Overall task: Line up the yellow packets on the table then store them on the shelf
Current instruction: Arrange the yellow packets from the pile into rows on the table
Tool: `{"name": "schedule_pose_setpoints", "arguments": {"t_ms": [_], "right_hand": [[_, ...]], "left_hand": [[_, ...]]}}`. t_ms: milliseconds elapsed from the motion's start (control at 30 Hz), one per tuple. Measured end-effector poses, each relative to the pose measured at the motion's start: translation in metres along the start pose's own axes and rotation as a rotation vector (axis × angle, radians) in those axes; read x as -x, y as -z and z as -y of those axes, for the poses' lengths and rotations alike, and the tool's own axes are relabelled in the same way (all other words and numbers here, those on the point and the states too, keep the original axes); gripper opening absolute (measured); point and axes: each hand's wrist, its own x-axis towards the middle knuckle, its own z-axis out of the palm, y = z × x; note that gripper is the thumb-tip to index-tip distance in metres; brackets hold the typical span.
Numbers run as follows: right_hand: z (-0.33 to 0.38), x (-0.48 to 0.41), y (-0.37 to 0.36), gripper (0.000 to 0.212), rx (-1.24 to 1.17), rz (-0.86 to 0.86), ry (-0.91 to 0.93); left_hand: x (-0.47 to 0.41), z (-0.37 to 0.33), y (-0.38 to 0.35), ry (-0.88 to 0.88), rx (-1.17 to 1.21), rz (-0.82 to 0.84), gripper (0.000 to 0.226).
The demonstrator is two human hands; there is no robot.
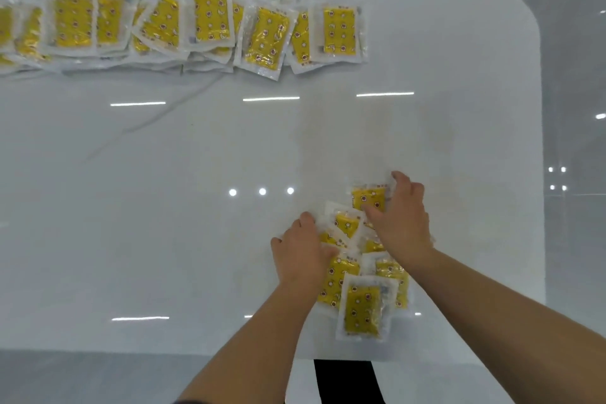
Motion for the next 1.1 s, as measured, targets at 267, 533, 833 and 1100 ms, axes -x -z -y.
{"name": "schedule_pose_setpoints", "arguments": {"t_ms": [267,533,833,1100], "right_hand": [[0.004,-0.022,-0.004,0.041,0.065,0.022,-0.117],[0.010,-0.030,0.004,0.021,0.218,0.091,0.100],[0.007,-0.037,0.026,0.029,0.442,0.299,0.195],[0.011,-0.030,0.037,0.018,-0.843,0.400,-0.175]], "left_hand": [[-0.013,0.007,0.007,0.121,0.263,0.133,0.023],[-0.013,0.047,0.021,0.154,0.807,0.127,0.017],[-0.022,0.075,0.042,0.201,0.907,0.048,0.027],[-0.019,0.080,0.048,0.248,1.046,0.073,0.005]]}}
